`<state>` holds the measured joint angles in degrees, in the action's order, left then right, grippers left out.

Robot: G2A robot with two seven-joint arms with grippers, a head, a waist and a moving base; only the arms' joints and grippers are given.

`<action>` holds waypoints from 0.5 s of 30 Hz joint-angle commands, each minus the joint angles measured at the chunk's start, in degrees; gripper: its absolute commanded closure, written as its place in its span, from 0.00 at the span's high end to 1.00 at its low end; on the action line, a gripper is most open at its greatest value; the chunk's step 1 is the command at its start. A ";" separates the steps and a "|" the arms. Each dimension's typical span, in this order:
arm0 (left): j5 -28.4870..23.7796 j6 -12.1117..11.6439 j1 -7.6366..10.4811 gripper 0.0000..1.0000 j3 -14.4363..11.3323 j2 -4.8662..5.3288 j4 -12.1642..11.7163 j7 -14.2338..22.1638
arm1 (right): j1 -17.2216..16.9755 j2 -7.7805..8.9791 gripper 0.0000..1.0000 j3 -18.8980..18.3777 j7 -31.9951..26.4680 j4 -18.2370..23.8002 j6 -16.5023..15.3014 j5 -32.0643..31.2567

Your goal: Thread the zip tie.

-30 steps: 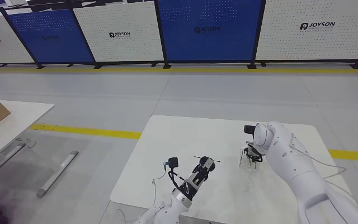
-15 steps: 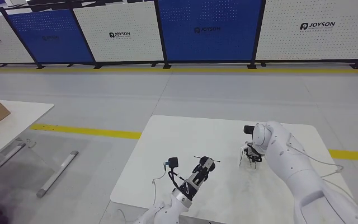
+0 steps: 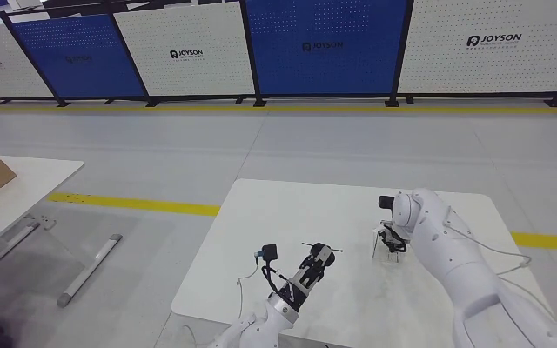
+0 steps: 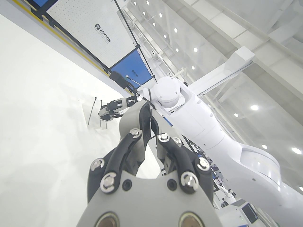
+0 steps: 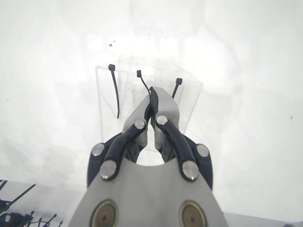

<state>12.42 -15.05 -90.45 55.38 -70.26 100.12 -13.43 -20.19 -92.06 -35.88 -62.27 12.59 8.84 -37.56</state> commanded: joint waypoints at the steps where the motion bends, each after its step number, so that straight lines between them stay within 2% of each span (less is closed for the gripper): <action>1: 0.00 0.00 0.00 0.00 0.00 0.00 0.00 0.00 | 0.07 -0.09 0.00 -0.07 0.16 -0.12 -0.09 -0.11; 15: 0.00 0.00 0.00 0.00 0.00 0.00 0.00 0.00 | -0.68 -0.31 0.00 -0.31 1.87 1.54 -0.46 -1.74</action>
<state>12.42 -15.05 -90.45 55.38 -70.26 100.12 -13.43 -20.73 -92.41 -36.08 -60.79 13.85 8.45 -39.31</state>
